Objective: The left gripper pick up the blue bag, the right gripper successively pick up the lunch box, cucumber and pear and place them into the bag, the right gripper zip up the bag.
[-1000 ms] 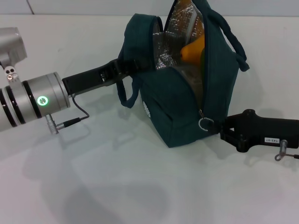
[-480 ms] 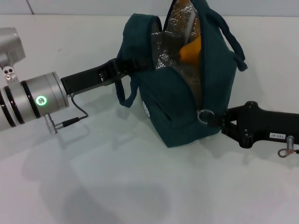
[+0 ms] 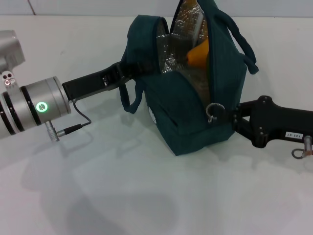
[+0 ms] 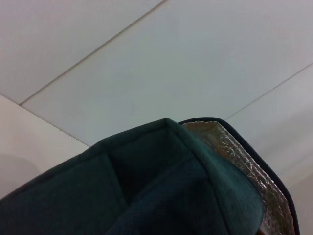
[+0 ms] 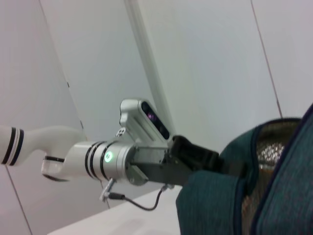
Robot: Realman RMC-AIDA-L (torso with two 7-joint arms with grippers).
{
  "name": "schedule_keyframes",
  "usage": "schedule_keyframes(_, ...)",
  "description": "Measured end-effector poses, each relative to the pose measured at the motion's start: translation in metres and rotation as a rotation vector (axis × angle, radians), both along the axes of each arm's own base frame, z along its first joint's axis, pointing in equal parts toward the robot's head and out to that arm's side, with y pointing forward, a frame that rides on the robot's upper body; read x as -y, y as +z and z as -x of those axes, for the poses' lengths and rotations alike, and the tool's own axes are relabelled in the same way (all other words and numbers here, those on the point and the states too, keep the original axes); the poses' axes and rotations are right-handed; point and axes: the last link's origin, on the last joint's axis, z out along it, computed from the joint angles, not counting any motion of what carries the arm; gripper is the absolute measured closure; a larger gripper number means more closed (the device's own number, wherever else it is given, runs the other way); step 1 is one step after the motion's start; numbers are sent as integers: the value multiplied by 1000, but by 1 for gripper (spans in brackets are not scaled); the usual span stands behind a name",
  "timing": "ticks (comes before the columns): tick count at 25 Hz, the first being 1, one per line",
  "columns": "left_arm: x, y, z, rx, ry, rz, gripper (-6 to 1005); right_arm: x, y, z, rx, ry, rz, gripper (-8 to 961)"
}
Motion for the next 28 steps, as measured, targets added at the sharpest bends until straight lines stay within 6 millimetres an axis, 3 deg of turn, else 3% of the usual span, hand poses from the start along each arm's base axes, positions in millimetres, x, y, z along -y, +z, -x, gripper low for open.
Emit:
schedule_keyframes(9, 1, 1, 1, -3, -3, -11, 957, -5, 4, 10, -44, 29, -34, 953)
schedule_keyframes(21, 1, 1, 4, -3, -20, -60, 867, -7, 2, 13, -43, 38, -32, 952)
schedule_keyframes(28, 0, 4, 4, -8, -41, -103, 582, -5, 0, 13, -41, 45, -36, 952)
